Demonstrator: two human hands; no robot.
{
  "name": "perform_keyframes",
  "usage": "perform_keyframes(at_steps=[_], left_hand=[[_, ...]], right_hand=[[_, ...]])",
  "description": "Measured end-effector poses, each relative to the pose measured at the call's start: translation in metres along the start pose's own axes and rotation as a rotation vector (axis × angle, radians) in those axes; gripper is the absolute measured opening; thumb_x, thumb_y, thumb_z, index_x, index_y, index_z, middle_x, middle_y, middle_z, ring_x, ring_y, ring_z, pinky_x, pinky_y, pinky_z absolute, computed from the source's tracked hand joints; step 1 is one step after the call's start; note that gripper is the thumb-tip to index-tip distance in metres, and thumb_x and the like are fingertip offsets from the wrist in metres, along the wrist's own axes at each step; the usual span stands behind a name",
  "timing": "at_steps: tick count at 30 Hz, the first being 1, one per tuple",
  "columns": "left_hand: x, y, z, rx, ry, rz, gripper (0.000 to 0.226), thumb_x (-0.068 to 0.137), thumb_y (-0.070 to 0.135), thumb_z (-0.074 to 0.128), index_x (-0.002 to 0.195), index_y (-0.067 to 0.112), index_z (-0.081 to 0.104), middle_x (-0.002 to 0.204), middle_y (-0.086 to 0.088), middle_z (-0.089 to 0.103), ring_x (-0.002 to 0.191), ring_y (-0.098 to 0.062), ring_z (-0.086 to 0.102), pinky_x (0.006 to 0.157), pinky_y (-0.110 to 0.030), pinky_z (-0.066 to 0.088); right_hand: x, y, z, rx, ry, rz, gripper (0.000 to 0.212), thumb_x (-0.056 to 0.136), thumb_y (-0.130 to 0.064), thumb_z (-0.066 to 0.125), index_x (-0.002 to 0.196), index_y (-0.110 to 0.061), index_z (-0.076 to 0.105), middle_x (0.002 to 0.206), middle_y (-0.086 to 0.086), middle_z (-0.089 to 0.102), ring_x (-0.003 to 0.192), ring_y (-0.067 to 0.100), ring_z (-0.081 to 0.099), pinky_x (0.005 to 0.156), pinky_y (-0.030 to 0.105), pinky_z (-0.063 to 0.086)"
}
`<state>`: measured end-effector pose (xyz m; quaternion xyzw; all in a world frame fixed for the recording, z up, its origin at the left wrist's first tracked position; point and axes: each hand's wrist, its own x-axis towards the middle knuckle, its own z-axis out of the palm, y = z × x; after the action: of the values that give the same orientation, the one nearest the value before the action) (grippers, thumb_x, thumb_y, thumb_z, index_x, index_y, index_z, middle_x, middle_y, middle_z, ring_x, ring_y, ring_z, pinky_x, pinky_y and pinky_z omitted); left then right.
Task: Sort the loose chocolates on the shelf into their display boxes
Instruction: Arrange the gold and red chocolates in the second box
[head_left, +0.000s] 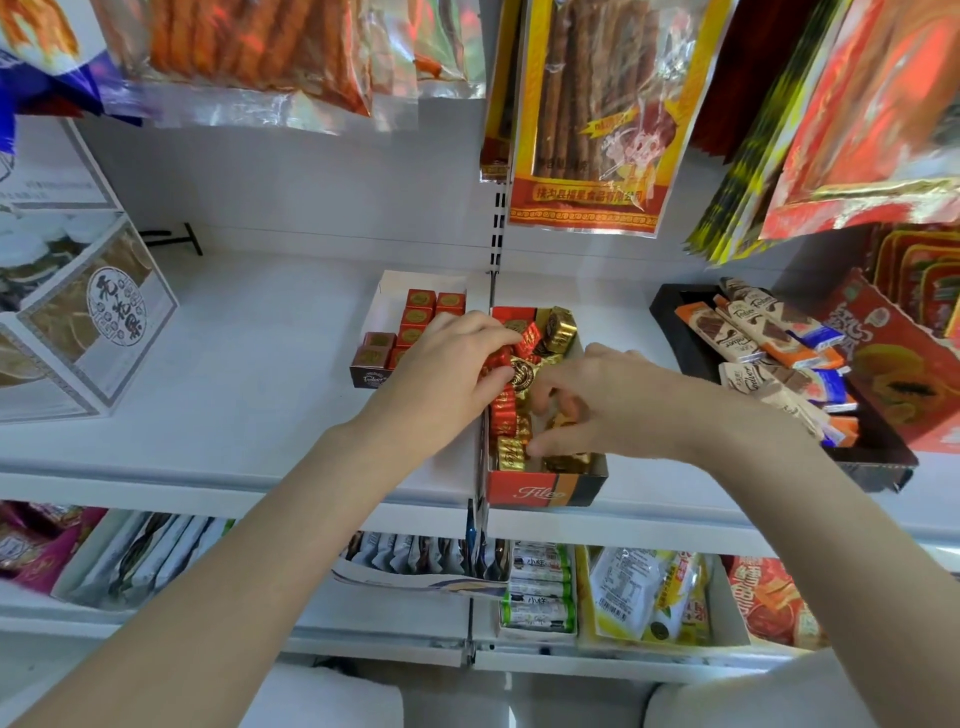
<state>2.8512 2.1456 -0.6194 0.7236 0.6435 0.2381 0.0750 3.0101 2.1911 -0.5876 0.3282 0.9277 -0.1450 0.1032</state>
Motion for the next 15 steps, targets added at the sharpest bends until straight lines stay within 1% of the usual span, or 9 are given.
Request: perform_keyframes(at_steps=[2,4,6,8,10,12,14,15], left_hand=[[-0.001,0.000,0.000,-0.003,0.000,0.001,0.039,0.092,0.024,0.047,0.131,0.022,0.047,0.132,0.006,0.048,0.123,-0.012,0.034,0.100,-0.023,0.026],[-0.001,-0.001,0.000,-0.003,0.004,0.005,0.039,0.092,0.024,0.048,0.131,0.022,0.047,0.131,0.006,0.048,0.123,-0.012,0.034,0.099,-0.022,0.025],[-0.001,-0.001,-0.001,-0.003,0.005,0.006,0.039,0.092,0.025,0.048,0.131,0.022,0.047,0.131,0.007,0.048,0.123,-0.012,0.034,0.099,-0.022,0.025],[-0.001,-0.001,-0.001,-0.005,0.004,0.007,0.039,0.092,0.025,0.048,0.131,0.022,0.047,0.131,0.007,0.048,0.122,-0.011,0.034,0.099,-0.021,0.025],[-0.002,0.000,-0.001,-0.009,0.006,0.006,0.039,0.092,0.024,0.047,0.131,0.022,0.047,0.131,0.007,0.048,0.122,-0.012,0.034,0.099,-0.021,0.025],[-0.002,0.000,-0.001,-0.012,0.009,0.004,0.038,0.092,0.024,0.047,0.131,0.022,0.047,0.131,0.006,0.048,0.122,-0.012,0.034,0.098,-0.021,0.025],[-0.002,0.000,-0.001,-0.006,0.010,0.005,0.038,0.092,0.024,0.047,0.130,0.022,0.047,0.131,0.007,0.048,0.122,-0.012,0.034,0.098,-0.020,0.025],[-0.002,0.000,-0.001,-0.005,0.010,0.006,0.038,0.092,0.024,0.047,0.130,0.022,0.048,0.131,0.007,0.048,0.122,-0.012,0.035,0.097,-0.019,0.024]], right_hand=[[0.001,0.001,0.003,0.050,0.021,0.005,0.030,0.078,-0.053,0.057,0.087,-0.024,0.056,0.073,-0.017,0.047,0.083,0.011,0.045,0.080,0.030,0.034],[-0.001,0.004,0.003,0.162,0.044,-0.013,0.033,0.082,-0.052,0.052,0.083,-0.021,0.062,0.071,-0.016,0.052,0.075,0.008,0.050,0.073,0.024,0.038],[-0.005,0.007,0.000,0.246,0.082,-0.028,0.028,0.089,-0.041,0.048,0.087,-0.020,0.066,0.076,-0.014,0.058,0.075,0.005,0.053,0.065,0.011,0.038],[-0.008,0.010,-0.002,0.245,0.066,-0.037,0.019,0.090,-0.032,0.051,0.094,-0.022,0.067,0.086,-0.011,0.064,0.082,0.004,0.056,0.062,0.006,0.037],[-0.009,0.011,-0.001,0.201,-0.004,-0.039,0.015,0.089,-0.029,0.054,0.097,-0.023,0.067,0.091,-0.010,0.064,0.087,0.005,0.057,0.062,0.004,0.037],[-0.009,0.010,0.000,0.160,-0.045,-0.032,0.015,0.089,-0.028,0.055,0.099,-0.024,0.066,0.093,-0.010,0.065,0.090,0.007,0.058,0.064,0.005,0.037],[-0.010,0.009,-0.003,0.143,-0.021,-0.022,0.017,0.088,-0.030,0.056,0.101,-0.024,0.065,0.094,-0.009,0.065,0.090,0.009,0.058,0.067,0.008,0.037],[-0.010,0.007,-0.005,0.157,0.027,-0.019,0.017,0.087,-0.031,0.057,0.100,-0.023,0.065,0.092,-0.009,0.066,0.087,0.008,0.058,0.067,0.009,0.038]])
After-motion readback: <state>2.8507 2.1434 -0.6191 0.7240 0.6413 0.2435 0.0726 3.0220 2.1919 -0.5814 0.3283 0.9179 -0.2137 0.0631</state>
